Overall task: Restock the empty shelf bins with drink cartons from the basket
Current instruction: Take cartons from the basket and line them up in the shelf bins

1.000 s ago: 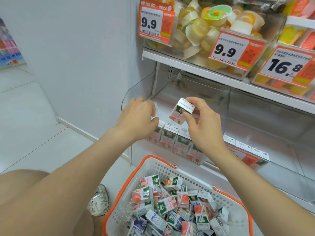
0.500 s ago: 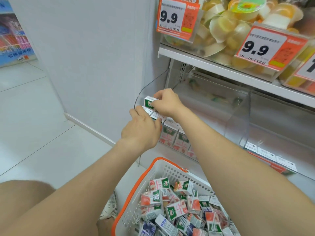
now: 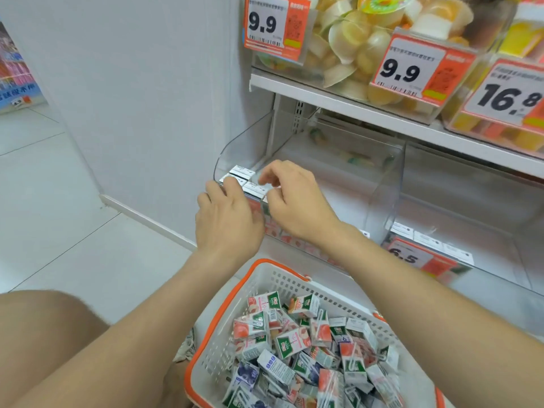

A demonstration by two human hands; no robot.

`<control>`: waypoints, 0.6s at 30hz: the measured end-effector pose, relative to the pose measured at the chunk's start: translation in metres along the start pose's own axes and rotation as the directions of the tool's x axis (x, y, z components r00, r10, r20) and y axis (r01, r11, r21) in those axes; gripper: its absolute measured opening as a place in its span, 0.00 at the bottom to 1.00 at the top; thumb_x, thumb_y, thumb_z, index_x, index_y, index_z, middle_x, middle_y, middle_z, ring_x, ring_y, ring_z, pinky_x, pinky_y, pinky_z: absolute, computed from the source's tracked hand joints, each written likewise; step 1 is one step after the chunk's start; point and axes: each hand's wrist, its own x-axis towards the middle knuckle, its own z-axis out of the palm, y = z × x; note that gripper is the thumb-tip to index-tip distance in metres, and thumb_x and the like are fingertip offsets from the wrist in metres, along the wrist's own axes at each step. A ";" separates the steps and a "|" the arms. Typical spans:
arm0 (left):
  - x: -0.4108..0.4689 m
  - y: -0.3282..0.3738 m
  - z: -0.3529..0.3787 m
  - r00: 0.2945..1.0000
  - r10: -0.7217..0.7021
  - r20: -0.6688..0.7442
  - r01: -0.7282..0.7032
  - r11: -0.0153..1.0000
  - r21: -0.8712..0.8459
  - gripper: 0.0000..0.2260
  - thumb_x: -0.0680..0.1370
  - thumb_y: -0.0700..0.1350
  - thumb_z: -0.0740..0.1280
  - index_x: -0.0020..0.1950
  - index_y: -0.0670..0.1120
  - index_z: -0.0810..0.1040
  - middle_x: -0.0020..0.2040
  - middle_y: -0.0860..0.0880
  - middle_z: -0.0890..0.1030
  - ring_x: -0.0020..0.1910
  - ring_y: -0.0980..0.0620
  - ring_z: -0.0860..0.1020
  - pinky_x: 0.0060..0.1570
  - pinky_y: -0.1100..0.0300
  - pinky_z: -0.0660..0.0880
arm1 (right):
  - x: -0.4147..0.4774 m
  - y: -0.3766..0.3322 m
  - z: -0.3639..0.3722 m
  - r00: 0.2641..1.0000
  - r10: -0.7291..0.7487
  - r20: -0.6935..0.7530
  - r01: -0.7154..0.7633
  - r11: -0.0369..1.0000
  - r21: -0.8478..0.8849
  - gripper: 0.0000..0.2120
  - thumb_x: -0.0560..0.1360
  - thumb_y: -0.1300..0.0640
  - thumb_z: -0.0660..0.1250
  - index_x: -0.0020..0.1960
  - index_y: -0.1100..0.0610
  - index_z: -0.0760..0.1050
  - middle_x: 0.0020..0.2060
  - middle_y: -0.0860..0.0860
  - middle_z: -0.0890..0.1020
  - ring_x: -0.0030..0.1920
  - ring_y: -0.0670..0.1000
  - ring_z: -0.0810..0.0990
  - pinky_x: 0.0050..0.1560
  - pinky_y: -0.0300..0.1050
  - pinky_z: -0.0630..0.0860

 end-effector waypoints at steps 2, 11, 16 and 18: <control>-0.013 0.003 0.007 0.973 0.070 0.219 -0.057 0.996 -0.065 0.11 0.78 0.49 0.67 0.55 0.45 0.71 0.52 0.44 0.78 0.51 0.38 0.77 0.46 0.47 0.77 | -0.044 -0.007 -0.013 0.999 -0.001 0.037 0.002 1.000 -0.021 0.10 0.68 0.61 0.57 0.42 0.52 0.77 0.39 0.47 0.80 0.42 0.51 0.77 0.46 0.49 0.76; -0.098 0.012 0.076 0.276 0.210 0.938 -0.534 0.845 -0.032 0.12 0.81 0.42 0.65 0.63 0.44 0.81 0.59 0.46 0.81 0.60 0.43 0.79 0.60 0.47 0.78 | -0.187 0.057 -0.005 0.725 0.307 0.616 -0.048 0.916 -0.399 0.08 0.75 0.61 0.60 0.39 0.57 0.74 0.34 0.55 0.75 0.36 0.60 0.77 0.31 0.47 0.71; -0.138 -0.015 0.124 0.293 0.164 0.942 -0.550 0.835 0.026 0.23 0.80 0.40 0.68 0.75 0.49 0.71 0.76 0.47 0.71 0.71 0.43 0.74 0.67 0.48 0.75 | -0.219 0.101 0.038 0.528 0.357 0.770 -0.087 0.925 -0.370 0.10 0.74 0.67 0.59 0.36 0.58 0.68 0.32 0.54 0.73 0.32 0.55 0.71 0.33 0.50 0.72; -0.153 -0.020 0.133 0.300 0.180 0.937 -0.598 0.801 0.037 0.29 0.80 0.40 0.69 0.79 0.50 0.64 0.77 0.48 0.69 0.71 0.44 0.74 0.63 0.48 0.76 | -0.243 0.119 0.060 0.466 0.393 0.793 -0.117 0.916 -0.385 0.09 0.76 0.66 0.59 0.39 0.62 0.74 0.34 0.57 0.76 0.33 0.55 0.71 0.34 0.51 0.74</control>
